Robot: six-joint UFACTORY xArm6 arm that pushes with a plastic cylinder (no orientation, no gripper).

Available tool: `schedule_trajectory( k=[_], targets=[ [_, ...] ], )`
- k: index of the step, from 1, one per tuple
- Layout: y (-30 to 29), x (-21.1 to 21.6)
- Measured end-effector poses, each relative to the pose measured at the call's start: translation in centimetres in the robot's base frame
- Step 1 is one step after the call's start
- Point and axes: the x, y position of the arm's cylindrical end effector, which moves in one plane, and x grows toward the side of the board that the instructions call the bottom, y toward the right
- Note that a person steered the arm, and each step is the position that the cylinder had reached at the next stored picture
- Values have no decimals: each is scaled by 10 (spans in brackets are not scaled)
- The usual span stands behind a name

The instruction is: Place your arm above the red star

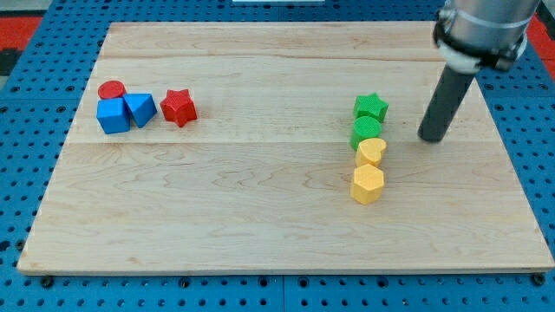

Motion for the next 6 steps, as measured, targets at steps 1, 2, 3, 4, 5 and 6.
schedule_trajectory(
  k=[1, 2, 3, 4, 5, 6],
  targets=[
    [-2, -56],
    [-70, -114],
    [-161, -139],
    [-248, -146],
    [-311, -146],
    [-367, -148]
  ],
)
